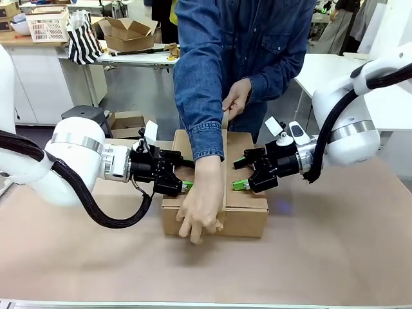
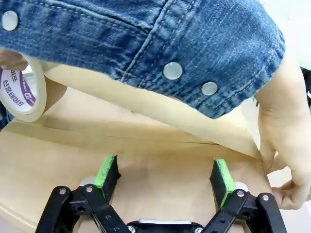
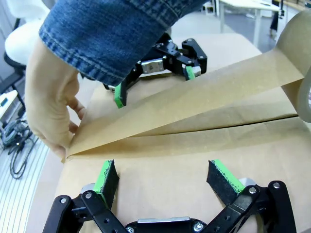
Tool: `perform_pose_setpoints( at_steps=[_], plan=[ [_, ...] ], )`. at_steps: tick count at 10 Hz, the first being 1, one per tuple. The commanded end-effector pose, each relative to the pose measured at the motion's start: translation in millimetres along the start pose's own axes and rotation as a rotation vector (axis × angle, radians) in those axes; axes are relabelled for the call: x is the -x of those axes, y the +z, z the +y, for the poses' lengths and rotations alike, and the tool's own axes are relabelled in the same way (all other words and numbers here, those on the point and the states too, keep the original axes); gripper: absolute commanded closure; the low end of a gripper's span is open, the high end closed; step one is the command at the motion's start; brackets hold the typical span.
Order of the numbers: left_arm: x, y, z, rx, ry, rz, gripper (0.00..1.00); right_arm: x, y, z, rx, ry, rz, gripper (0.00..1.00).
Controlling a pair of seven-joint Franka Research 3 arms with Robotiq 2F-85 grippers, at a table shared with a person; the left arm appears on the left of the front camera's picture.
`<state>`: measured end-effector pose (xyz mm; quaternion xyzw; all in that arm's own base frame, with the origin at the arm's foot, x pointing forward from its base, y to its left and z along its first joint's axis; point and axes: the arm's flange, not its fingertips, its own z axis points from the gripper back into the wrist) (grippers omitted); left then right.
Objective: Pack the gift set into the box.
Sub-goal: Press and hold the closed box until the human finishes sealing it.
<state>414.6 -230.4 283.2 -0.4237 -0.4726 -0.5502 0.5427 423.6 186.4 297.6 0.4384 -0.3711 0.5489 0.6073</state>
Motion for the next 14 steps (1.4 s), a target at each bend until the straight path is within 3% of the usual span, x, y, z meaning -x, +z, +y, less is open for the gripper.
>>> perform_pose_setpoints(
  at_steps=[1,14],
  plan=[
    [1.8,0.0,-0.7,0.0,0.0,0.002,0.0,2.1,-0.8,0.1,0.001,-0.005,0.004,0.0],
    [1.8,0.0,-0.7,0.0,0.0,0.002,0.0,2.1,-0.8,0.1,0.001,-0.005,0.004,0.0]
  ],
)
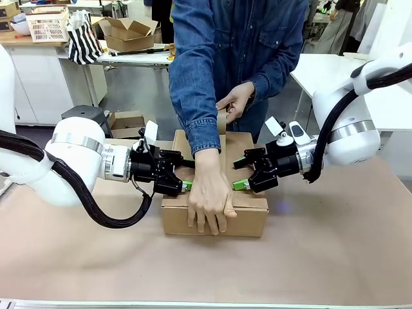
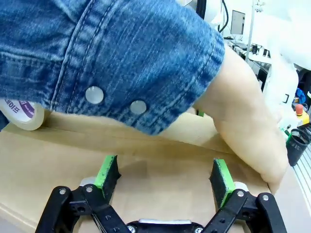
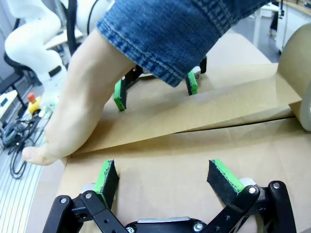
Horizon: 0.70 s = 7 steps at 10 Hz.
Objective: Pack the gift set into the box.
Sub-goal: Press and hold the closed box until the human finishes sealing it.
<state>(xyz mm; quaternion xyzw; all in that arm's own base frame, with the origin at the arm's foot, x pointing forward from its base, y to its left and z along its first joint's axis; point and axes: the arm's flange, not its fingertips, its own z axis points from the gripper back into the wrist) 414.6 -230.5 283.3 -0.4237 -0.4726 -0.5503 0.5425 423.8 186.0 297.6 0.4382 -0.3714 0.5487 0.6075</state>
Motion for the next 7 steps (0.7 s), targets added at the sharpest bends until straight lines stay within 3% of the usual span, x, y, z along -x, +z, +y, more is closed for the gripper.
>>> perform_pose_setpoints(
  at_steps=[1,7],
  plan=[
    [1.9,0.2,-0.7,0.0,0.0,0.003,0.0,2.0,-1.2,0.2,0.0,-0.004,0.004,0.0],
    [1.9,0.2,-0.7,0.0,0.0,0.003,0.0,2.0,-1.2,0.2,0.0,-0.004,0.004,0.0]
  ],
)
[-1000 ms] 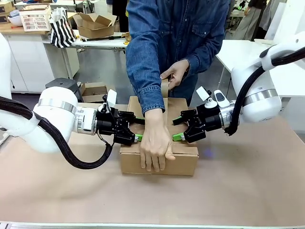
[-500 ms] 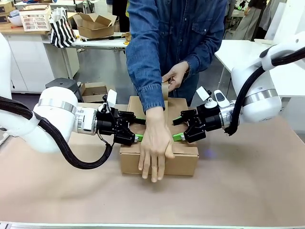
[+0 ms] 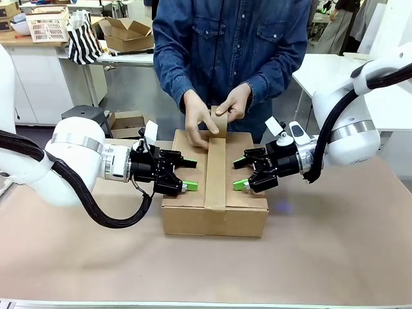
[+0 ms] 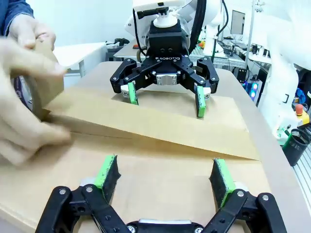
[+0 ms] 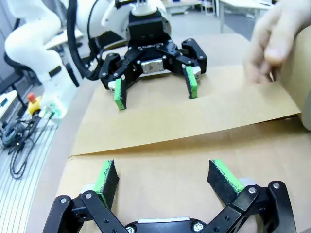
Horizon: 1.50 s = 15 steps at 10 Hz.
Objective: Pack the gift set into the box.
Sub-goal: Press and hold the closed box until the human finishes sealing it.
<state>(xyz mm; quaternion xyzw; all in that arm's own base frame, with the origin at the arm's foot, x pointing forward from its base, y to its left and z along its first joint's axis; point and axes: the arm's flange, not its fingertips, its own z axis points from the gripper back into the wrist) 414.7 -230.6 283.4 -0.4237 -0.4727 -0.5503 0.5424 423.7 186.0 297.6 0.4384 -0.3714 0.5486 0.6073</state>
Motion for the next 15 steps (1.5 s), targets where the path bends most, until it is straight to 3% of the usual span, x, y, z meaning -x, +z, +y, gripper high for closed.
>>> perform_pose_setpoints(
  at_steps=[1,15],
  plan=[
    [2.0,0.2,-0.8,0.0,0.0,0.003,0.0,2.0,-1.2,0.2,0.001,-0.004,0.004,0.0],
    [2.0,0.2,-0.8,0.0,0.0,0.003,0.0,2.0,-1.2,0.2,0.001,-0.004,0.004,0.0]
  ],
)
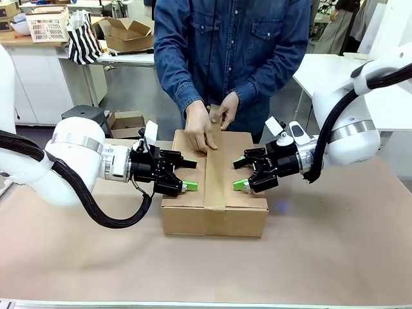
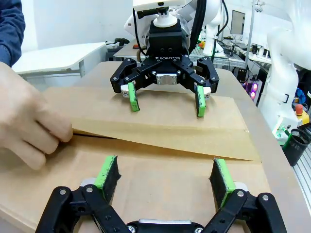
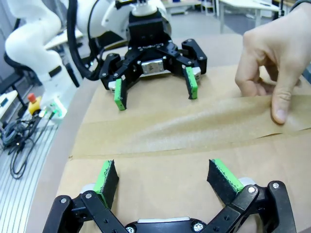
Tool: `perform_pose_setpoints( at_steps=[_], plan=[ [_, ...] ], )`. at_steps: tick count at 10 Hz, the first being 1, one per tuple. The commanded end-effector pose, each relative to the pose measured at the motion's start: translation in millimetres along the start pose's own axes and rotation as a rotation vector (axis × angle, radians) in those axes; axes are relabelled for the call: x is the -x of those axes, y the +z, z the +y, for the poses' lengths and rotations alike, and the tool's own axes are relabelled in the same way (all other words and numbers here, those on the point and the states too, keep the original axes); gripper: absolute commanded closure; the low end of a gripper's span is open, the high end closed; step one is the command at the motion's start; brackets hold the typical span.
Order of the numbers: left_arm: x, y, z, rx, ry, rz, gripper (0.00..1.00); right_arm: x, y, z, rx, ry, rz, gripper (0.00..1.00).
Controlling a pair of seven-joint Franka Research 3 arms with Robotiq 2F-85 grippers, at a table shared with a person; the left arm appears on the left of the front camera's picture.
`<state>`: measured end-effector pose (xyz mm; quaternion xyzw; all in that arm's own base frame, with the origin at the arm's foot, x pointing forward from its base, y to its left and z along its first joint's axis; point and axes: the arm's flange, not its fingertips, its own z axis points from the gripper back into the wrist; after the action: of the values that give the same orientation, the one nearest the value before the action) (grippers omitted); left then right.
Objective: Pack the gift set into the box.
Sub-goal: Press and hold the closed box until the human finishes sealing it.
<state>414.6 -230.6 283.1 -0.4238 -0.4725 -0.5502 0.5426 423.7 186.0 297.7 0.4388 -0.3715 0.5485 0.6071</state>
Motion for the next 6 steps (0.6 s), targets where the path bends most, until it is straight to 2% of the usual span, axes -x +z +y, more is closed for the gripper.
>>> perform_pose_setpoints(
  at_steps=[1,6],
  plan=[
    [1.7,0.2,-0.7,0.0,0.0,0.002,0.0,2.1,-1.2,0.2,0.001,-0.004,0.005,0.0],
    [1.7,0.2,-0.7,0.0,0.0,0.002,0.0,2.1,-1.2,0.2,0.001,-0.004,0.005,0.0]
  ],
)
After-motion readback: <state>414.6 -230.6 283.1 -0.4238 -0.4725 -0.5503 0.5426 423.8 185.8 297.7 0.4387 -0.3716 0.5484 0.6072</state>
